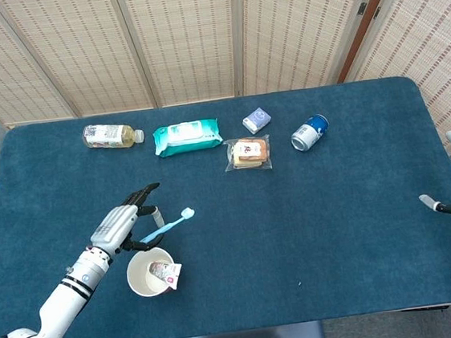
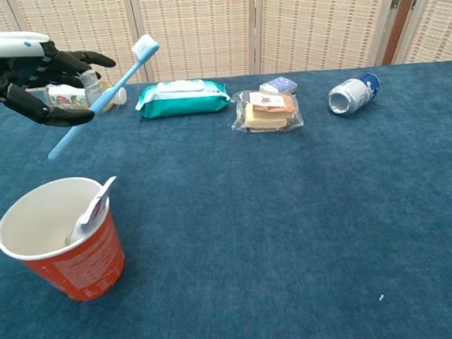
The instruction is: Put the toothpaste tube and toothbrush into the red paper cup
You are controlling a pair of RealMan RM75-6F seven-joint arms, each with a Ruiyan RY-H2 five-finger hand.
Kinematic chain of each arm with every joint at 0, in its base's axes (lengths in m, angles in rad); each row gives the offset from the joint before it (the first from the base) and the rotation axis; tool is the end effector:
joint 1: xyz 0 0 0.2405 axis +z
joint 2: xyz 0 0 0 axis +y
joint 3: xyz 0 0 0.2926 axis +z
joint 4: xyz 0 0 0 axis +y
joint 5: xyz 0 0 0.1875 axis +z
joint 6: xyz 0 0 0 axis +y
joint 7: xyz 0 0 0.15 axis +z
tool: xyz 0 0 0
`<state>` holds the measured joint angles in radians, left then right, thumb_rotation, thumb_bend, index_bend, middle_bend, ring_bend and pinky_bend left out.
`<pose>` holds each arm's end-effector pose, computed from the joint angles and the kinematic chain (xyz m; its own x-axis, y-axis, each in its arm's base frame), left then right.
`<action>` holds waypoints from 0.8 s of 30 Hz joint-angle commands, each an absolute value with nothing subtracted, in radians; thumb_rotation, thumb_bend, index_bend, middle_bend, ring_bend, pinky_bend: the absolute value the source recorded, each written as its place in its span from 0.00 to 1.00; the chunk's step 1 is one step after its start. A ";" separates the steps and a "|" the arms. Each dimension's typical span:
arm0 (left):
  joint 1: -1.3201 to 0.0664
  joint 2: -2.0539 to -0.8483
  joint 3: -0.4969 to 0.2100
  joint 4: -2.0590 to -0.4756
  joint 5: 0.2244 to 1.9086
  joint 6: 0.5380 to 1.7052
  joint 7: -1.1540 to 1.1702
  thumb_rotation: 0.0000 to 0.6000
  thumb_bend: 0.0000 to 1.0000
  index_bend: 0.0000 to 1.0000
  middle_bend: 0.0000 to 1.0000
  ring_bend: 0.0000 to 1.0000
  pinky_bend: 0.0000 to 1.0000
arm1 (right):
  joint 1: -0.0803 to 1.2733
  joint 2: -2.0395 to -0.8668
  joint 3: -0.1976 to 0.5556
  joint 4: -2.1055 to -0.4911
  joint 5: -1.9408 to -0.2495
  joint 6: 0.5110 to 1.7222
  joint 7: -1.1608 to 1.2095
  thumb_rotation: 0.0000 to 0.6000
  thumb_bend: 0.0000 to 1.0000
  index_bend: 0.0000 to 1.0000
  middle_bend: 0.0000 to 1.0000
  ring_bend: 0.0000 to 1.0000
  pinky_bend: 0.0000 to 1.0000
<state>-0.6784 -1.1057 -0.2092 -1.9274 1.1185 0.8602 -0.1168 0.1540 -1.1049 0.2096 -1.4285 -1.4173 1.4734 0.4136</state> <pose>-0.1567 0.3307 0.1180 0.0496 0.4761 0.8780 0.9652 -0.2489 0.0805 -0.3470 -0.2413 0.2504 0.1479 0.1989 0.9688 -0.9870 -0.0329 0.1574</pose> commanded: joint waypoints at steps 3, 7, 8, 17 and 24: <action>-0.677 -1.112 -0.205 -1.939 1.114 0.864 -0.121 1.00 0.47 0.55 0.00 0.00 0.00 | 0.153 -1.112 0.202 -1.415 -1.422 1.469 0.427 1.00 0.00 0.05 0.02 0.03 0.37; -0.675 -1.122 -0.199 -1.944 1.106 0.863 -0.129 1.00 0.47 0.55 0.00 0.00 0.00 | 0.150 -1.116 0.197 -1.406 -1.425 1.470 0.436 1.00 0.00 0.05 0.02 0.03 0.37; -0.675 -1.124 -0.198 -1.944 1.106 0.863 -0.129 1.00 0.47 0.55 0.00 0.00 0.00 | 0.149 -1.117 0.195 -1.404 -1.426 1.470 0.437 1.00 0.00 0.05 0.02 0.03 0.37; -0.671 -1.145 -0.189 -1.958 1.111 0.877 -0.130 1.00 0.47 0.56 0.00 0.00 0.00 | 0.148 -1.127 0.185 -1.394 -1.433 1.467 0.447 1.00 0.00 0.05 0.02 0.03 0.37; -0.658 -1.170 -0.184 -1.945 1.111 0.888 -0.159 1.00 0.47 0.56 0.00 0.00 0.00 | 0.144 -1.131 0.181 -1.384 -1.434 1.468 0.455 1.00 0.00 0.05 0.02 0.03 0.37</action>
